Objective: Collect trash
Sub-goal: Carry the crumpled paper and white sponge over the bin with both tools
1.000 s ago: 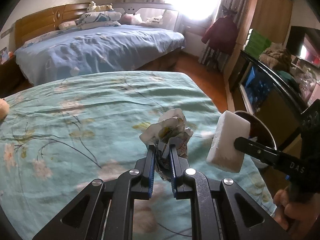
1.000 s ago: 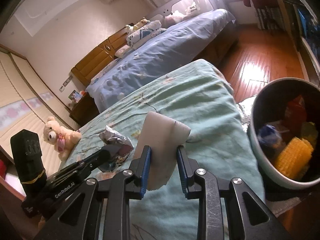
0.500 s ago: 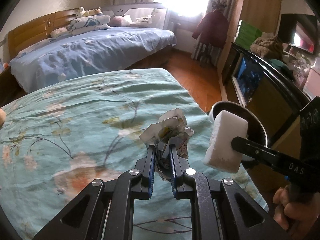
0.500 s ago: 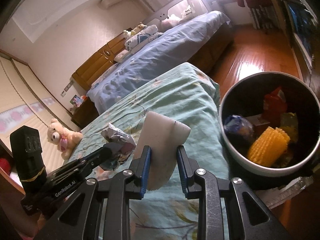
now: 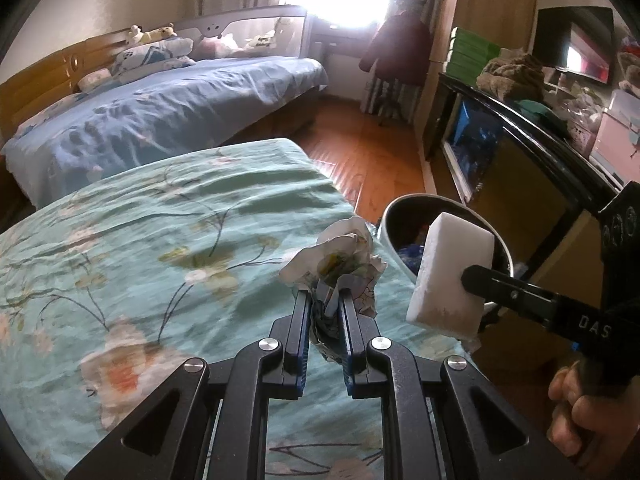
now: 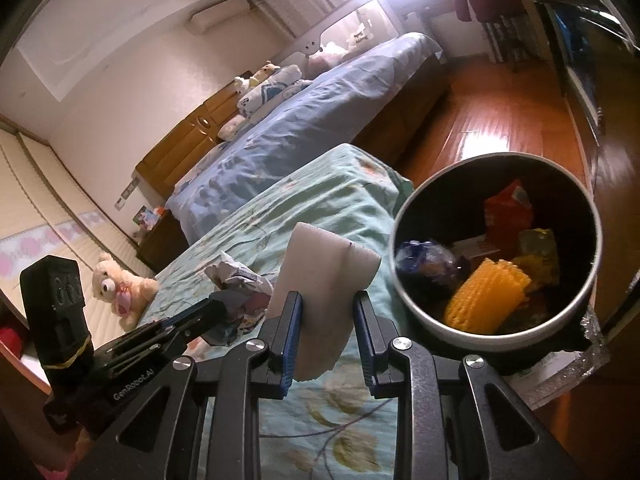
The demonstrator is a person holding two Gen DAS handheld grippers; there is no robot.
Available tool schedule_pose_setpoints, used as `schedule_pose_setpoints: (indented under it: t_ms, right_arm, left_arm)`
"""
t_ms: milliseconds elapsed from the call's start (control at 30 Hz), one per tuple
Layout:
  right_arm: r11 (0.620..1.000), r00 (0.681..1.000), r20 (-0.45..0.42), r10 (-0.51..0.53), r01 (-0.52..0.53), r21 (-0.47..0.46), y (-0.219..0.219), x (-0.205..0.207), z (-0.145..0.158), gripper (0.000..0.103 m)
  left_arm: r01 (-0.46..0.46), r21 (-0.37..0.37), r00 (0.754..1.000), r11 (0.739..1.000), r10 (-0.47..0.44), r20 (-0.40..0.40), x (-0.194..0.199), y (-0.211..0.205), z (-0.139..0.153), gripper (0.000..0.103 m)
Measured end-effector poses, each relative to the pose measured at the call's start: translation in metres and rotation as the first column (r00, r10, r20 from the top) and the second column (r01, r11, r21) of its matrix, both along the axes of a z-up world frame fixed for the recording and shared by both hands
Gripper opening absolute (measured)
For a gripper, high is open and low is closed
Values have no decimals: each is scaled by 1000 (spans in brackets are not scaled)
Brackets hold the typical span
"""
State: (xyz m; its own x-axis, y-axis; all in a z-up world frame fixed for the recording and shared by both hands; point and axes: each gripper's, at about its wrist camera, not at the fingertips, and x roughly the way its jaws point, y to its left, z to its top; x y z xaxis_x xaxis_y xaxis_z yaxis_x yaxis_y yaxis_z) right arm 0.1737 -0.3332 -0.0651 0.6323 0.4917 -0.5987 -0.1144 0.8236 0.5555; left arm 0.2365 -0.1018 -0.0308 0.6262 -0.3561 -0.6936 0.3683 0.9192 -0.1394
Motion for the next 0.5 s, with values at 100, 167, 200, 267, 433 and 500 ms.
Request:
schedule_pose_setpoints:
  t_ms: [100,167,200,267,433,500]
  right_arm:
    - [1000,1000,2,-11,11,-5,-4,-2,1,26]
    - [1000,1000,4,-19,19,-8,-7,-4,1,26]
    - [1000,1000,4,-24,24,-7,-9,-4,1,26]
    - [999,999,3,-37,37,-6,-14,-5,0,26]
    - [998,998,5,-61,61,-8,-23,-6,1,26]
    - [998,998,7,-68,68,-10,-26,-6,2,26]
  left_arm:
    - [12,-2,1000,1000,-12,0,1,-4,0,12]
    - [20,-4,1000,1000,-20,-2,2,-7,0,12]
    - [25,-4,1000,1000,-25,-3,2,-8,0,12]
    - [33,-3,999,999,-33,-1,2,-11,0,12]
    - [51,-5,999,999,-51,-1,3,-20,1,12]
    - [57,-7,998,998,-57,-2,4,-23,0,12]
